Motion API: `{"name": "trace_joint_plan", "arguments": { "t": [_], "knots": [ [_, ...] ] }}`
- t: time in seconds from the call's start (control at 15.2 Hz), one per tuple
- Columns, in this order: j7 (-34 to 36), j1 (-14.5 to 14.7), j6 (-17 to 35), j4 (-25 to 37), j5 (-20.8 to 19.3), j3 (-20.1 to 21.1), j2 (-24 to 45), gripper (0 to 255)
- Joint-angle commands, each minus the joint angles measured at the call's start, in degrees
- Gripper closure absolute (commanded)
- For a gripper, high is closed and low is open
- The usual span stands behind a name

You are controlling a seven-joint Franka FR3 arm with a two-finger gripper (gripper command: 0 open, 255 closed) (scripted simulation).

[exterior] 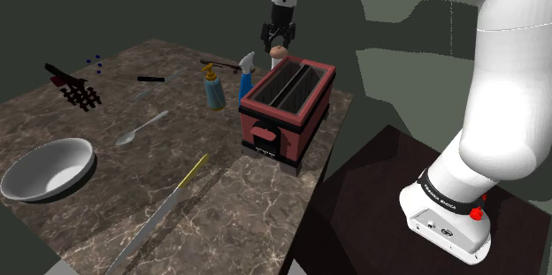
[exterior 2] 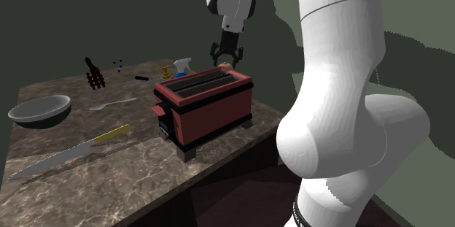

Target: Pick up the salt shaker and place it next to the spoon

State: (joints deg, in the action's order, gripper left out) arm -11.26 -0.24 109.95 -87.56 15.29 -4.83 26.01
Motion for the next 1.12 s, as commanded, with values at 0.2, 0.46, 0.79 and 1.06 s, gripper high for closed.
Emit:
{"name": "trace_joint_plan", "arguments": {
  "t": [0.2, 0.46, 0.79, 1.06],
  "knots": [
    [0.0, 0.0, 0.1, 0.0, 0.0, 0.0, 0.1, 0],
    [0.0, 0.0, 0.1, 0.0, 0.0, 0.0, 0.1, 255],
    [0.0, 0.0, 0.1, 0.0, 0.0, 0.0, 0.1, 255],
    [0.3, 0.0, -1.2, 0.9, -0.1, 0.0, -0.4, 255]
  ]
}}
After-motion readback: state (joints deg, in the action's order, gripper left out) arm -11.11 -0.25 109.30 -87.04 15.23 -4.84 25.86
